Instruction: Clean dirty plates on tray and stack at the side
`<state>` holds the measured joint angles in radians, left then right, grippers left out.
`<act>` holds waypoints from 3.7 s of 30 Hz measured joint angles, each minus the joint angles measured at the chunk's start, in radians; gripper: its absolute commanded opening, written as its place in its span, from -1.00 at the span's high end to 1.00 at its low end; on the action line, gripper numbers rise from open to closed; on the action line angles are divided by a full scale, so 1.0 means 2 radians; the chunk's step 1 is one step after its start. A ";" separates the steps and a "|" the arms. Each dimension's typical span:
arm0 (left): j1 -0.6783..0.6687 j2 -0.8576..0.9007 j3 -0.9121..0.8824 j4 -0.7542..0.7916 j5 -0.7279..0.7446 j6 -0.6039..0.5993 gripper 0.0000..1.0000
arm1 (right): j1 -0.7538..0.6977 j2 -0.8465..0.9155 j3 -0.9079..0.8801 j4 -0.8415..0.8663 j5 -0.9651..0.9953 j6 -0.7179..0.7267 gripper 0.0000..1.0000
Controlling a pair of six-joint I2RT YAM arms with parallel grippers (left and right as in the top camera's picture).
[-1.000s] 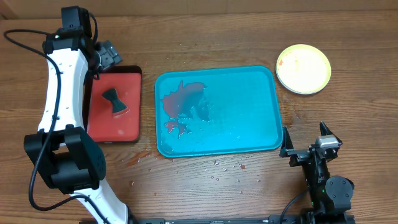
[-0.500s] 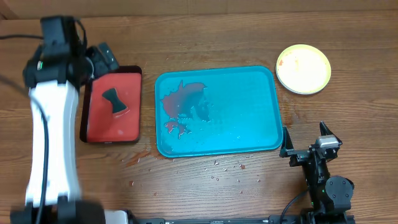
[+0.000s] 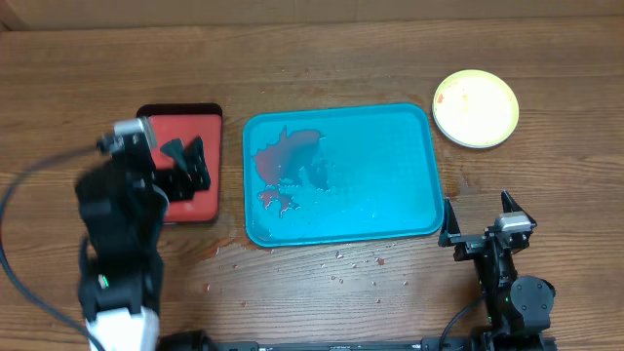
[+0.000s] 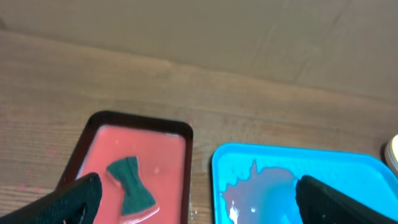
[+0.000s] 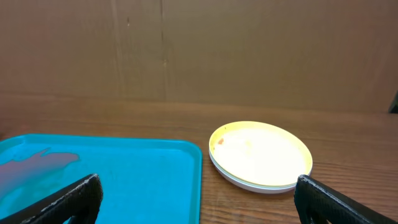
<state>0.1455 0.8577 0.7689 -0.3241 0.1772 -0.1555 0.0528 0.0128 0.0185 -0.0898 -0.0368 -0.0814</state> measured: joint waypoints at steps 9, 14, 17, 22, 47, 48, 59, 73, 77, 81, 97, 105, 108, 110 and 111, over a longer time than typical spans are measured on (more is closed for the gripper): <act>0.000 -0.193 -0.223 0.155 0.003 0.005 -1.00 | 0.000 0.000 0.000 0.000 0.000 0.000 -1.00; -0.001 -0.251 -0.297 0.205 -0.002 0.005 -1.00 | 0.000 0.000 0.000 0.000 0.000 0.000 -1.00; -0.012 -0.278 -0.327 0.225 -0.022 0.005 -1.00 | 0.000 0.000 0.000 0.000 0.000 0.001 -1.00; -0.055 -0.324 -0.363 0.226 -0.076 0.005 -1.00 | 0.000 0.000 0.000 0.000 0.000 0.001 -1.00; -0.066 -0.421 -0.380 0.123 -0.106 0.083 -1.00 | 0.000 0.000 0.000 0.000 0.000 0.001 -1.00; -0.066 -0.421 -0.380 0.123 -0.106 0.083 -1.00 | 0.000 0.000 0.000 0.000 0.000 0.001 -1.00; -0.066 -0.421 -0.380 0.124 -0.116 0.073 -0.99 | 0.000 0.000 0.000 0.000 0.000 0.001 -1.00; -0.066 -0.421 -0.380 0.125 -0.130 0.055 -1.00 | 0.000 0.000 0.000 0.000 0.000 0.001 -1.00; -0.066 -0.421 -0.380 0.125 -0.128 0.055 -1.00 | 0.000 0.000 0.000 0.000 0.000 0.001 -1.00; -0.066 -0.421 -0.380 0.125 -0.126 0.055 -1.00 | 0.000 0.000 0.000 0.000 0.000 0.001 -1.00; -0.066 -0.421 -0.380 0.125 -0.125 0.055 -0.99 | 0.000 0.000 0.000 0.000 0.000 0.001 -1.00; -0.066 -0.421 -0.380 0.125 -0.125 0.055 -0.99 | 0.000 0.000 0.000 0.000 0.000 0.001 -1.00; -0.066 -0.421 -0.380 0.124 -0.125 0.055 -0.99 | 0.000 0.000 0.000 0.000 0.000 0.002 -1.00; -0.066 -0.421 -0.380 0.125 -0.124 0.055 -1.00 | 0.000 0.000 0.000 0.000 0.000 0.001 -1.00; -0.066 -0.421 -0.380 0.125 -0.125 0.055 -0.99 | 0.000 0.000 0.000 0.000 0.000 0.001 -1.00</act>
<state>0.0139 0.0166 0.0090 -0.0750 -0.0719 -0.0448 0.0528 0.0128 0.0185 -0.0898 -0.0364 -0.0792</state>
